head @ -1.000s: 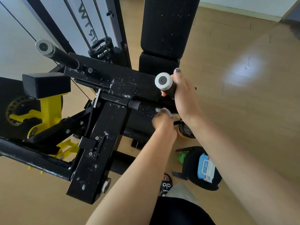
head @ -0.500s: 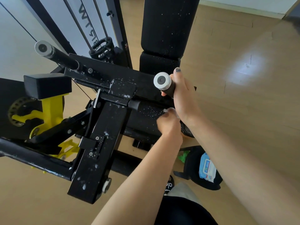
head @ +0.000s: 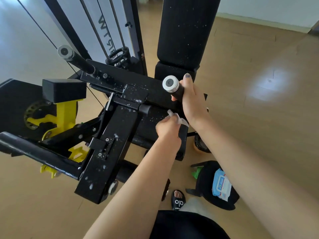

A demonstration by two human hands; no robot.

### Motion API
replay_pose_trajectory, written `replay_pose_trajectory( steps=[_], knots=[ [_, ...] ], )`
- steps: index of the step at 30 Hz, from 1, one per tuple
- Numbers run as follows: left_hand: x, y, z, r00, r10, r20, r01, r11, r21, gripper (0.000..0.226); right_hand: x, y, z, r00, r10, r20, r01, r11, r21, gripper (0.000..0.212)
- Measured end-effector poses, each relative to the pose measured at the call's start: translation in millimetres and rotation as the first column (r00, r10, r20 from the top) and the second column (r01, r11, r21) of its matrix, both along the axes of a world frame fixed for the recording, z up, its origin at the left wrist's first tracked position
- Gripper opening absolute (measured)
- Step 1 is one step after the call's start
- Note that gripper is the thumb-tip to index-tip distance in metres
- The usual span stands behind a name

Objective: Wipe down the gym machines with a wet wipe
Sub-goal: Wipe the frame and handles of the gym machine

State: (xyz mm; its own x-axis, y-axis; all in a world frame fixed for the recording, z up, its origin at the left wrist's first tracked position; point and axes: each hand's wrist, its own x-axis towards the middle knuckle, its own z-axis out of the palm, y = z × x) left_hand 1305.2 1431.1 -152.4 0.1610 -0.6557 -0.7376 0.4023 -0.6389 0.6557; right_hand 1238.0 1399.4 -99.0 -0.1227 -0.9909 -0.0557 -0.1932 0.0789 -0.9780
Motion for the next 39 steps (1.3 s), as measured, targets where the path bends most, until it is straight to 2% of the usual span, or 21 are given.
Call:
replay_pose_trajectory(
  steps=[3, 4, 6, 8, 10, 11, 12, 14, 16, 17, 20, 23, 25, 28, 30, 32, 34, 36, 37, 39],
  knots=[
    [12, 18, 15, 0.995, -0.089, 0.049, 0.094, 0.988, -0.118, 0.025, 2, 2, 2, 1.0, -0.025, 0.016, 0.025, 1.0, 0.014, 0.063],
    [17, 24, 21, 0.982, -0.149, 0.115, 0.166, 0.974, -0.155, 0.029, 2, 2, 2, 0.999, -0.039, 0.021, 0.039, 0.999, 0.011, 0.062],
    [31, 39, 36, 0.927, -0.229, 0.297, 0.304, 0.922, -0.238, 0.037, 3, 2, 1, 0.999, -0.049, 0.01, 0.049, 0.999, -0.009, 0.062],
    [51, 48, 54, 0.818, -0.174, 0.549, 0.41, 0.845, -0.343, 0.04, 4, 3, 0, 0.999, -0.048, 0.003, 0.048, 0.999, -0.015, 0.062],
    [77, 48, 78, 0.605, 0.032, 0.796, 0.535, 0.724, -0.435, 0.033, 5, 3, 0, 0.999, -0.049, 0.0, 0.049, 0.999, -0.006, 0.063],
    [91, 41, 84, 0.477, 0.141, 0.867, 0.607, 0.66, -0.441, 0.026, 5, 3, 0, 0.999, -0.054, 0.0, 0.054, 0.999, -0.004, 0.063],
    [104, 32, 85, 0.328, 0.206, 0.922, 0.695, 0.608, -0.383, 0.02, 6, 1, -1, 0.998, -0.063, 0.002, 0.063, 0.998, -0.003, 0.064],
    [133, 10, 72, 0.033, 0.172, 0.985, 0.856, 0.503, -0.116, 0.028, 10, 1, 0, 0.994, -0.107, 0.023, 0.107, 0.994, -0.013, 0.066],
    [150, -5, 49, -0.161, 0.064, 0.985, 0.928, 0.351, 0.129, 0.035, 15, 3, 1, 0.984, -0.171, 0.056, 0.172, 0.985, -0.013, 0.064],
    [155, -9, 40, -0.199, 0.076, 0.977, 0.94, 0.297, 0.168, 0.037, 17, 4, 2, 0.978, -0.199, 0.068, 0.2, 0.98, -0.01, 0.062],
    [162, -18, 29, -0.227, 0.248, 0.942, 0.964, 0.193, 0.182, 0.042, 25, 5, 4, 0.952, -0.272, 0.138, 0.275, 0.961, -0.003, 0.056],
    [180, -31, 31, -0.319, 0.324, 0.891, 0.947, 0.072, 0.313, 0.051, 42, 10, 16, 0.905, -0.377, 0.199, 0.394, 0.918, -0.052, 0.054],
    [204, -44, 36, -0.329, 0.306, 0.893, 0.943, 0.058, 0.328, 0.056, 54, 14, 24, 0.887, -0.416, 0.198, 0.444, 0.887, -0.124, 0.055],
    [227, -58, 44, -0.363, 0.34, 0.867, 0.931, 0.09, 0.355, 0.044, 66, 17, 31, 0.862, -0.469, 0.194, 0.501, 0.846, -0.18, 0.055],
    [214, -58, 45, -0.337, 0.352, 0.873, 0.938, 0.045, 0.344, 0.044, 74, 17, 34, 0.836, -0.513, 0.193, 0.546, 0.814, -0.199, 0.057],
    [187, -53, 38, -0.329, 0.371, 0.868, 0.925, -0.057, 0.375, 0.043, 82, 18, 36, 0.821, -0.55, 0.152, 0.571, 0.794, -0.21, 0.057],
    [168, -48, 32, -0.276, 0.322, 0.906, 0.94, -0.108, 0.325, 0.041, 86, 20, 39, 0.819, -0.563, 0.109, 0.572, 0.789, -0.224, 0.054],
    [174, -53, 34, -0.286, 0.331, 0.899, 0.936, -0.105, 0.336, 0.049, 86, 22, 42, 0.818, -0.572, 0.061, 0.569, 0.789, -0.231, 0.053],
    [187, -58, 35, -0.313, 0.336, 0.888, 0.924, -0.106, 0.366, 0.053, 86, 23, 43, 0.816, -0.576, 0.053, 0.572, 0.789, -0.225, 0.052],
    [218, -71, 38, -0.312, 0.362, 0.878, 0.926, -0.092, 0.367, 0.056, 89, 24, 46, 0.807, -0.587, 0.067, 0.586, 0.782, -0.209, 0.052]
  ],
)
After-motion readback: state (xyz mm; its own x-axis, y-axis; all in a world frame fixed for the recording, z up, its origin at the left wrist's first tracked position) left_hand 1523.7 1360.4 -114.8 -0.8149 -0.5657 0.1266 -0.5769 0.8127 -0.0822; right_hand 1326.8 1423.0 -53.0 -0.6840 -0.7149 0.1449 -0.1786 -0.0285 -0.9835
